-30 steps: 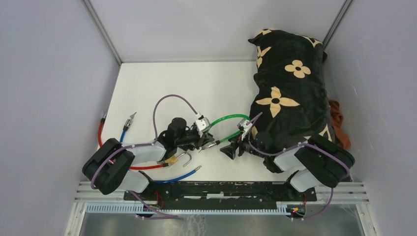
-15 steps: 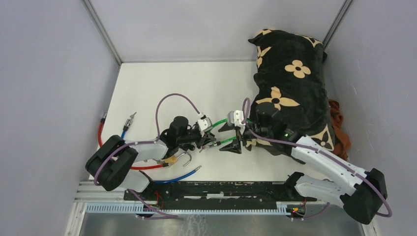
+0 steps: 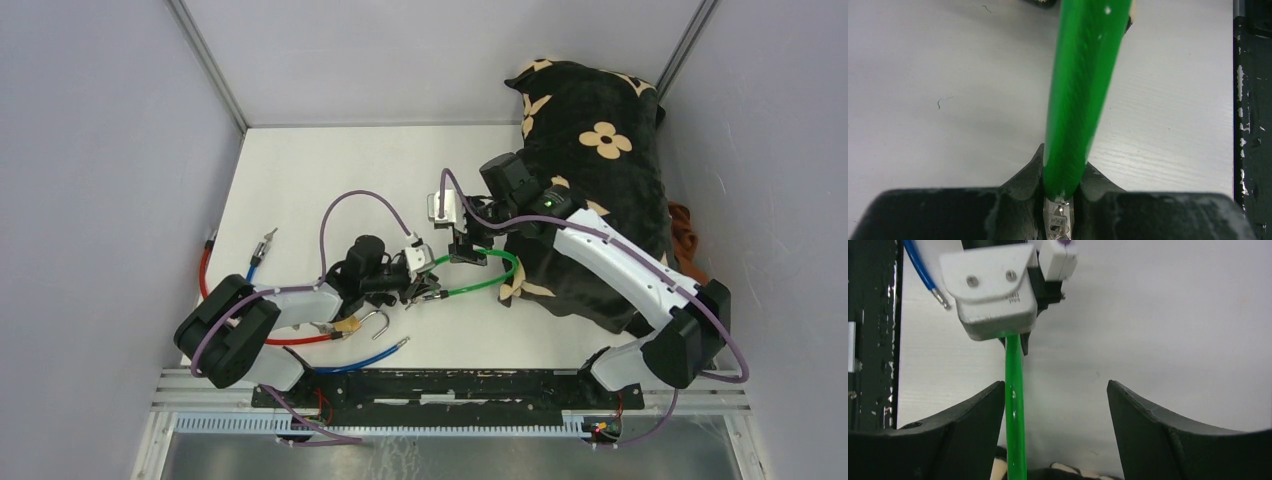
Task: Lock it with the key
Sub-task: Lock the lock.
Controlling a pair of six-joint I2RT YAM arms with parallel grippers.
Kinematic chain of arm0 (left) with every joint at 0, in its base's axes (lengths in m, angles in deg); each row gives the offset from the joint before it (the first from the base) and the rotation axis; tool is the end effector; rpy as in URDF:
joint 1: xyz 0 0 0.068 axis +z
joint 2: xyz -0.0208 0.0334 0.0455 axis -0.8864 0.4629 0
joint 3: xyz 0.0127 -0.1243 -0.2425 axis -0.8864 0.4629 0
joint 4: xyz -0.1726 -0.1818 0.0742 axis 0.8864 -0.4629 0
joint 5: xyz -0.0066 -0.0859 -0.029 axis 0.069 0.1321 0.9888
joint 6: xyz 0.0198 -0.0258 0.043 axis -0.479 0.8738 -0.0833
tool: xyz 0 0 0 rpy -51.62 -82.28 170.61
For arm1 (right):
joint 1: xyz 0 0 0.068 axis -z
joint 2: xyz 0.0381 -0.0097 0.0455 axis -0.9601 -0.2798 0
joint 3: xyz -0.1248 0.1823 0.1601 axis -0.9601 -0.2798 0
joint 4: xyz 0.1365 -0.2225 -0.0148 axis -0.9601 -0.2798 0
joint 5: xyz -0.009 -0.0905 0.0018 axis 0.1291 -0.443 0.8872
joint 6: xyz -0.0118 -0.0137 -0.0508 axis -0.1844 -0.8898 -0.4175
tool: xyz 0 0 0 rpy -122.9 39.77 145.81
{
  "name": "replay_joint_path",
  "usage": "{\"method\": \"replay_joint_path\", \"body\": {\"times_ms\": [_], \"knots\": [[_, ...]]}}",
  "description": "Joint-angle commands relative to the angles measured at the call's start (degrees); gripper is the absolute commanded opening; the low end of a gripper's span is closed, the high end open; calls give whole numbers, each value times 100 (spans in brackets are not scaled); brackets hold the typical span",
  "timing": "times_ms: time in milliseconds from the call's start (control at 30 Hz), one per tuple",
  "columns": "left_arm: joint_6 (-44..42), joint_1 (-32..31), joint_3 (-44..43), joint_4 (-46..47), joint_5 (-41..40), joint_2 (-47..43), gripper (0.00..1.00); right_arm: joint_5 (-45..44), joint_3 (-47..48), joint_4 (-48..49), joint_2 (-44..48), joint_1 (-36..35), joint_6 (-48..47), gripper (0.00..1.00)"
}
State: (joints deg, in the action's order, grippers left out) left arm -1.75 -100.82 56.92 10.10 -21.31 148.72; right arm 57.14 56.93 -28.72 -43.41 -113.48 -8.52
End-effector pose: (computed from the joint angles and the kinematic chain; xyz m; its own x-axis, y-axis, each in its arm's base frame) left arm 0.1933 -0.1790 0.1615 -0.0727 0.3281 -0.9418 0.9694 0.2453 0.0106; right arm 0.2206 0.2076 0.3479 0.1633 -0.5923 -0.7890 -0.9763 0.0179 -0.2156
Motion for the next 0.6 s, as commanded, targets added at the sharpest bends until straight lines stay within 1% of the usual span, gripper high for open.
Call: {"method": "replay_joint_path", "body": {"times_ms": [0, 67, 133, 200, 267, 400, 467, 567], "knots": [[-310, -19, 89, -765, 0, 176, 2, -103, -46, -705, -109, 115, -426, 77], [-336, -20, 80, -777, 7, 176, 2, -15, -282, -518, -107, 149, -300, 69], [-339, -19, 62, -788, -1, 183, 2, 62, -469, -386, -132, 167, -175, 56], [-354, -19, 53, -801, -8, 185, 2, 135, -616, -306, -159, 191, -115, 41], [-378, -20, 43, -799, -6, 185, 2, 174, -775, -172, -119, 194, -44, 28], [-431, -18, 43, -798, -31, 147, 4, 22, -1134, 110, 38, 224, 124, 7], [-555, -19, 58, -804, 32, 85, 18, -42, -1322, 212, 126, 244, 208, 1], [-622, -17, 20, -903, 47, -50, 35, -159, -1529, 287, 223, 256, 312, 0]]}}
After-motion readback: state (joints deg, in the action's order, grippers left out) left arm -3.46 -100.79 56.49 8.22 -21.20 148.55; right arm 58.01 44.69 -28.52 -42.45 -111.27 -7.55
